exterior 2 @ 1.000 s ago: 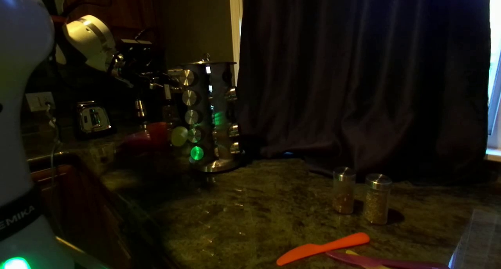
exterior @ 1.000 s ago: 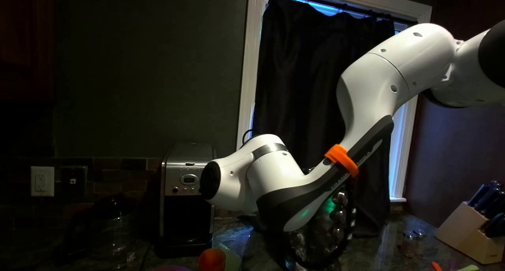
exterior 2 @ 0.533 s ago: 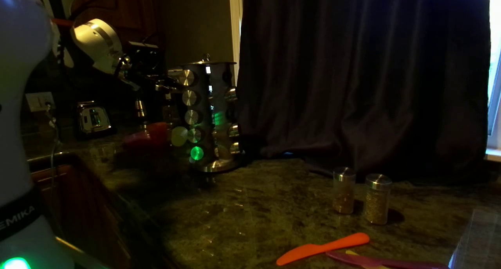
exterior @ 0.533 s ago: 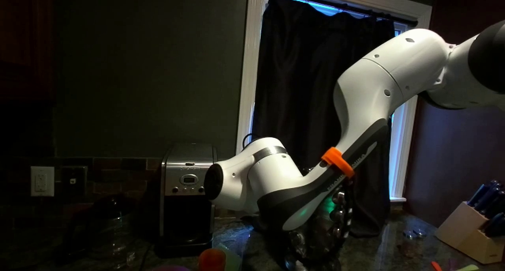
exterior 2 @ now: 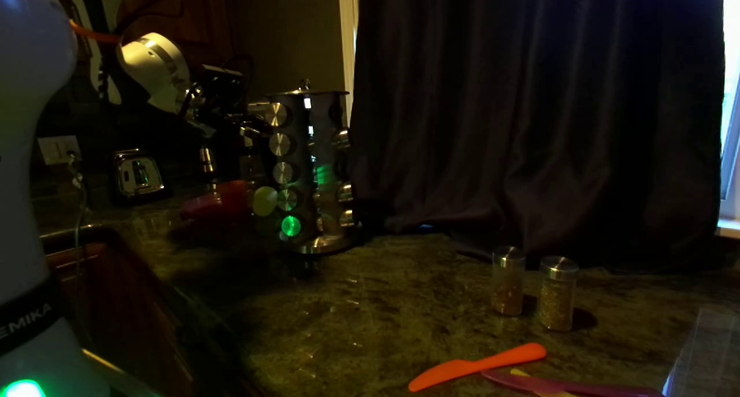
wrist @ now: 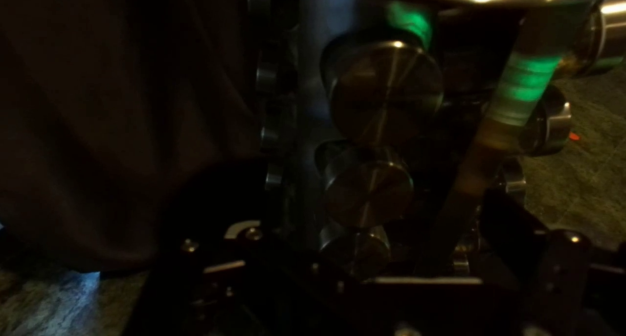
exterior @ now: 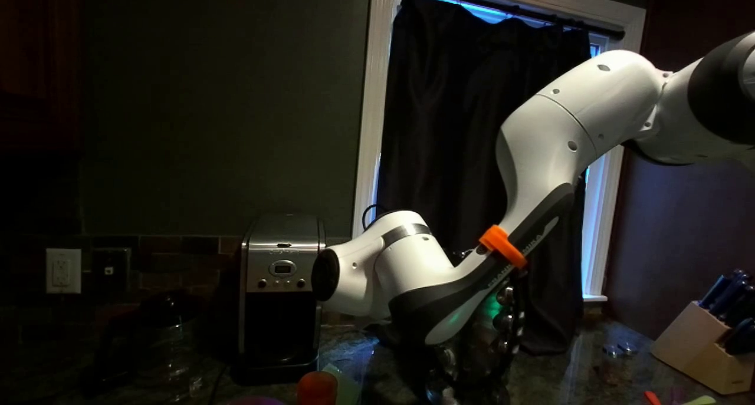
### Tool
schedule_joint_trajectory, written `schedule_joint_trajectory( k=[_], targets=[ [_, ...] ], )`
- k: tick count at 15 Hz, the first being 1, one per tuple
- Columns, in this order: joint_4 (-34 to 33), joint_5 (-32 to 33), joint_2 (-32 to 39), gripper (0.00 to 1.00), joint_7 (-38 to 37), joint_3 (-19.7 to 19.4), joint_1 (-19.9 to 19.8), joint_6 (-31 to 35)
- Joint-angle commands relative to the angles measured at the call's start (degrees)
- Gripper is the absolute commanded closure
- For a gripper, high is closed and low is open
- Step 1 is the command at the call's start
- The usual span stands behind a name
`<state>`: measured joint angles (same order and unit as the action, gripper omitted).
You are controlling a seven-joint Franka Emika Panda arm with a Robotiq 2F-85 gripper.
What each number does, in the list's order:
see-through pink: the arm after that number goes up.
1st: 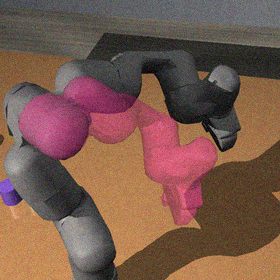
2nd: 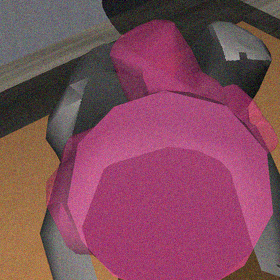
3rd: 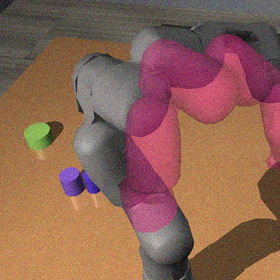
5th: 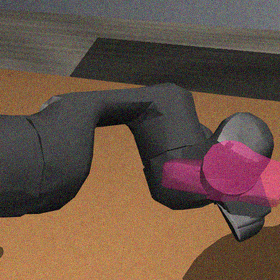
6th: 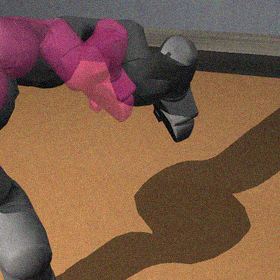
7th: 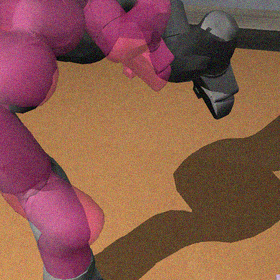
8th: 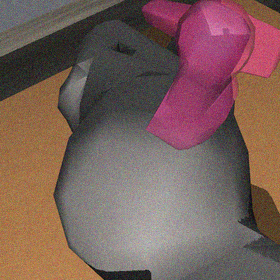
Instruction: Put a jar on the countertop
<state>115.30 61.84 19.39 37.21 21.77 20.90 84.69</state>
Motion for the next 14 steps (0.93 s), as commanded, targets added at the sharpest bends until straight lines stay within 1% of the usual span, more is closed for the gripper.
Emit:
schedule_joint_trajectory(
  k=[1,4,6,7,8,9,12,14],
  targets=[
    [1.11,2.04,0.14,0.0,1.55,-0.29,-0.48,1.72],
    [1.32,2.12,0.24,0.0,2.05,-0.42,-0.71,1.73],
    [1.34,2.01,0.31,0.16,2.37,-0.49,-0.86,1.79],
    [1.36,1.97,0.36,0.26,2.5,-0.52,-0.91,1.78],
    [1.42,1.98,0.38,0.3,2.63,-0.55,-1.01,1.81],
    [1.5,2.0,0.44,0.32,2.74,-0.6,-1.1,1.75],
    [1.8,1.93,0.46,0.32,3.1,-0.71,-1.43,1.91],
    [1.89,1.86,0.52,0.37,3.18,-0.75,-1.55,1.99]
  ],
)
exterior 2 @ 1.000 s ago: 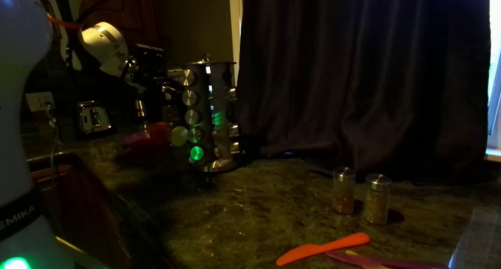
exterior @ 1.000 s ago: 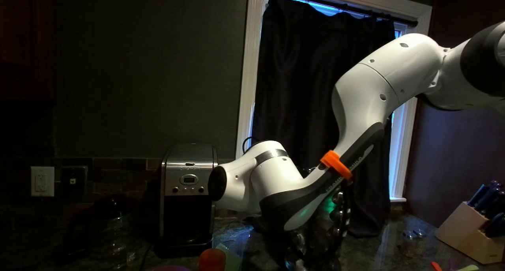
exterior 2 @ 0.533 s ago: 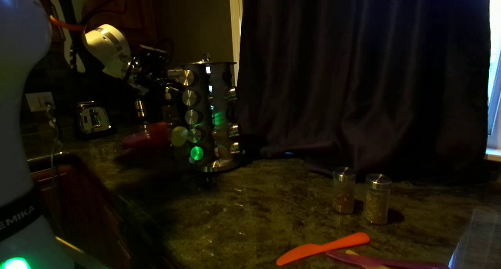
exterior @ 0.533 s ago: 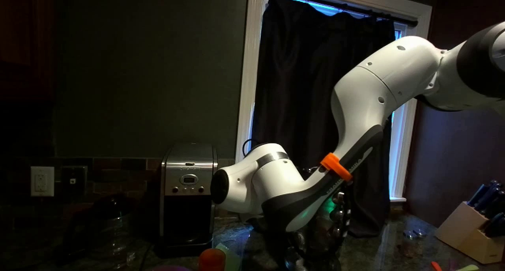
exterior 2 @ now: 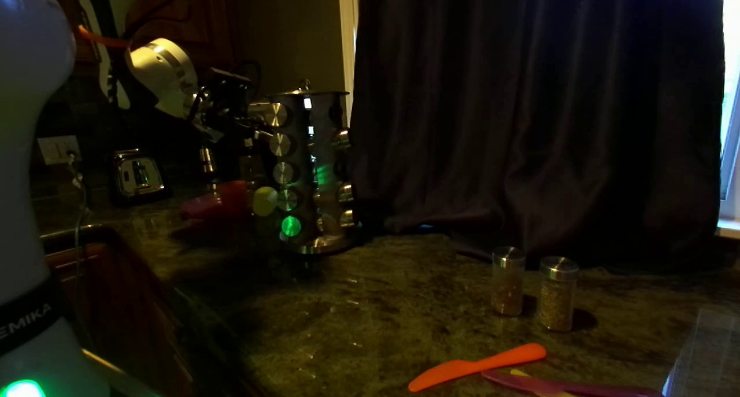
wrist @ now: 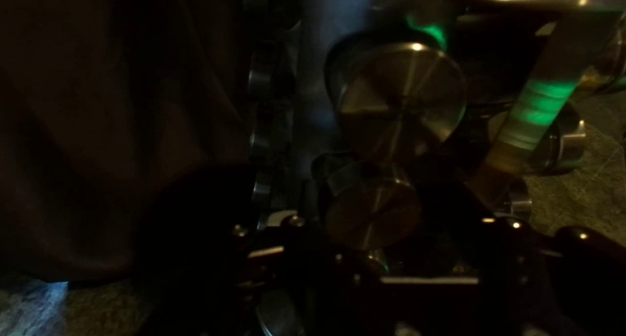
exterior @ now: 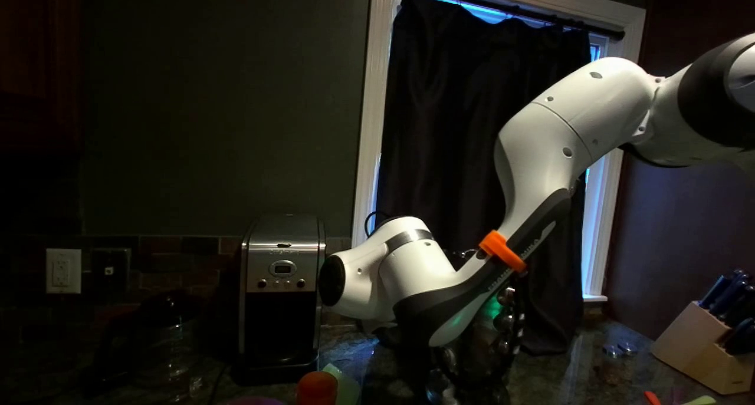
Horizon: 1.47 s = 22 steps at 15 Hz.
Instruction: Put a jar on the countertop
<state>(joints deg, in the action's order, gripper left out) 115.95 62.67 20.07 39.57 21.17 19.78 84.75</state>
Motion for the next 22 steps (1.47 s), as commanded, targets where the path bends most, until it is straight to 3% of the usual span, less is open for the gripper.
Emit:
schedule_joint_trajectory(
  k=[1,4,22],
  targets=[
    [1.17,0.95,-0.14,0.49,0.77,-0.14,-0.39,2.04],
    [0.98,0.63,-0.15,0.74,0.72,0.01,-0.21,2.08],
    [-3.14,-5.34,-0.32,0.74,-1.0,2.53,1.65,1.27]
  ],
)
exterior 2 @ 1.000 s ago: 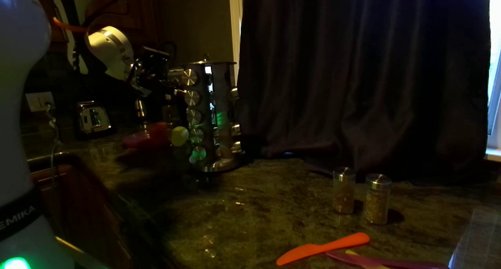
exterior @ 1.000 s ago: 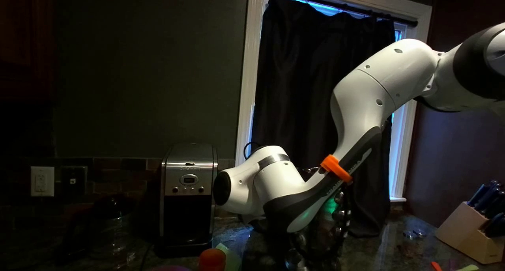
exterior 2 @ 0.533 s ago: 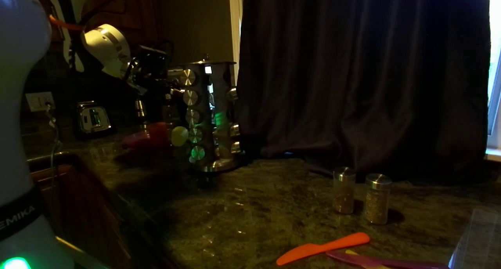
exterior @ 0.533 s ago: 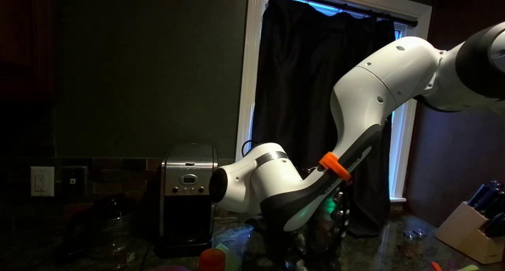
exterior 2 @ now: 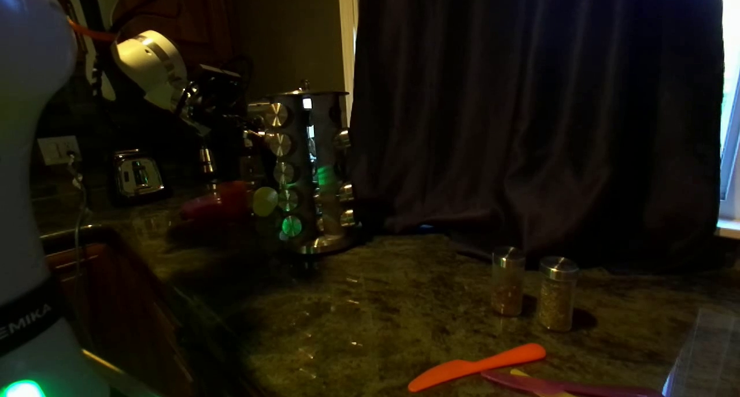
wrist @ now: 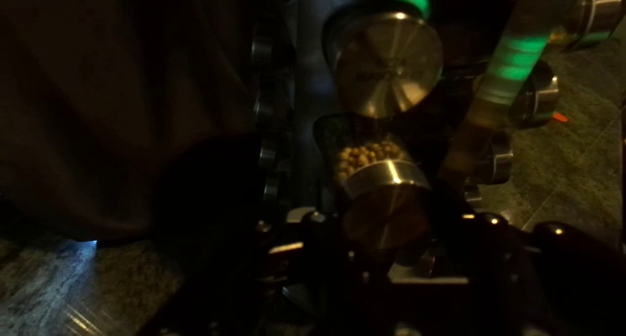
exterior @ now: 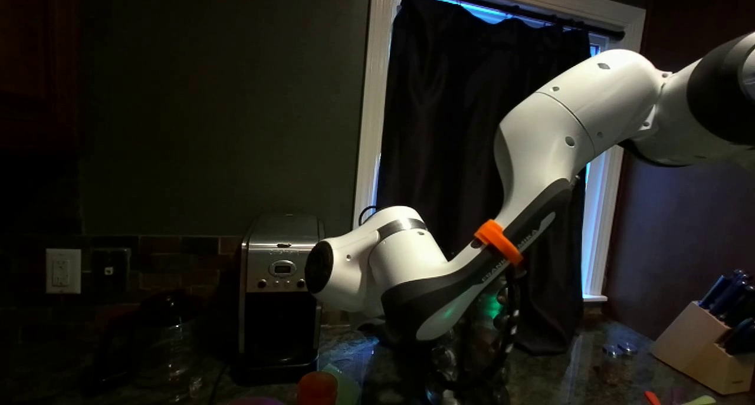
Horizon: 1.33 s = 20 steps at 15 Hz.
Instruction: Put a jar on the countertop
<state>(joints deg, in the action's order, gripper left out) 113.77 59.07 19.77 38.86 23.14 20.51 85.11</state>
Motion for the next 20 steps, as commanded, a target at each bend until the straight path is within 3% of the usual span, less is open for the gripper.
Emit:
schedule_joint_trajectory(
  k=[1,16,20],
  targets=[
    [-1.03,-1.74,-0.03,0.74,-0.29,0.59,1.01,0.9],
    [-3.68,-2.98,-0.01,0.74,-0.48,1.69,3.09,0.8],
    [-6.37,-10.58,-0.24,0.74,-0.31,2.52,2.71,0.53]
  ],
)
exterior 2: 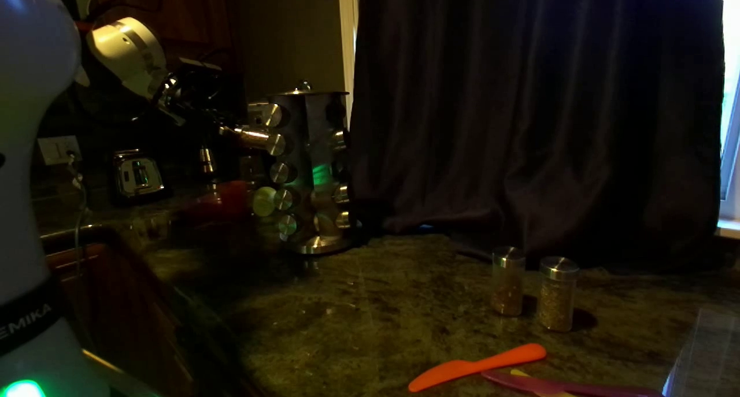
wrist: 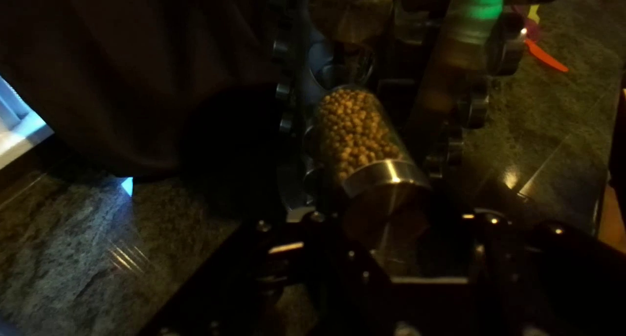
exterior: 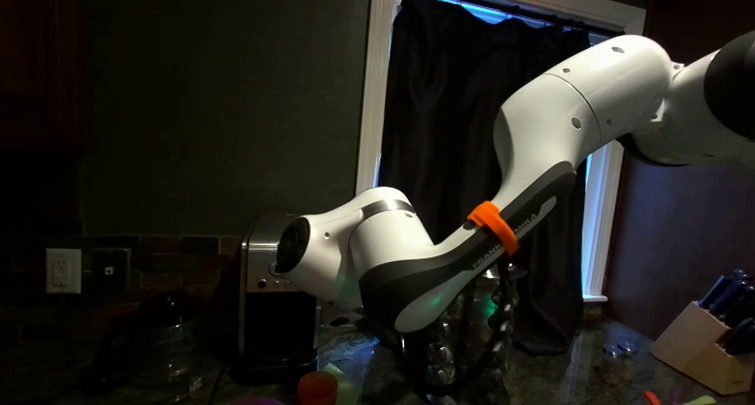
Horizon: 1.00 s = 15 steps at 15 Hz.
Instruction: Put a jar on the countertop
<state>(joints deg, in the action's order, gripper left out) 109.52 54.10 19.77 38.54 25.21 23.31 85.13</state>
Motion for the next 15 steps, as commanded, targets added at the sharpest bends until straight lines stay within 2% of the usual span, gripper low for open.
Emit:
schedule_joint_trajectory(
  k=[1,4,8,15],
  targets=[
    [-2.92,-8.31,-0.54,0.74,0.04,0.55,-0.37,0.97],
    [-5.02,-15.6,-1.37,0.74,0.26,0.37,-1.09,2.79],
    [-5.74,-24.95,-2.76,0.74,0.89,-0.33,-2.64,9.58],
    [-2.8,-39.45,-5.38,0.74,4.93,-1.47,-5.91,23.29]
  ],
)
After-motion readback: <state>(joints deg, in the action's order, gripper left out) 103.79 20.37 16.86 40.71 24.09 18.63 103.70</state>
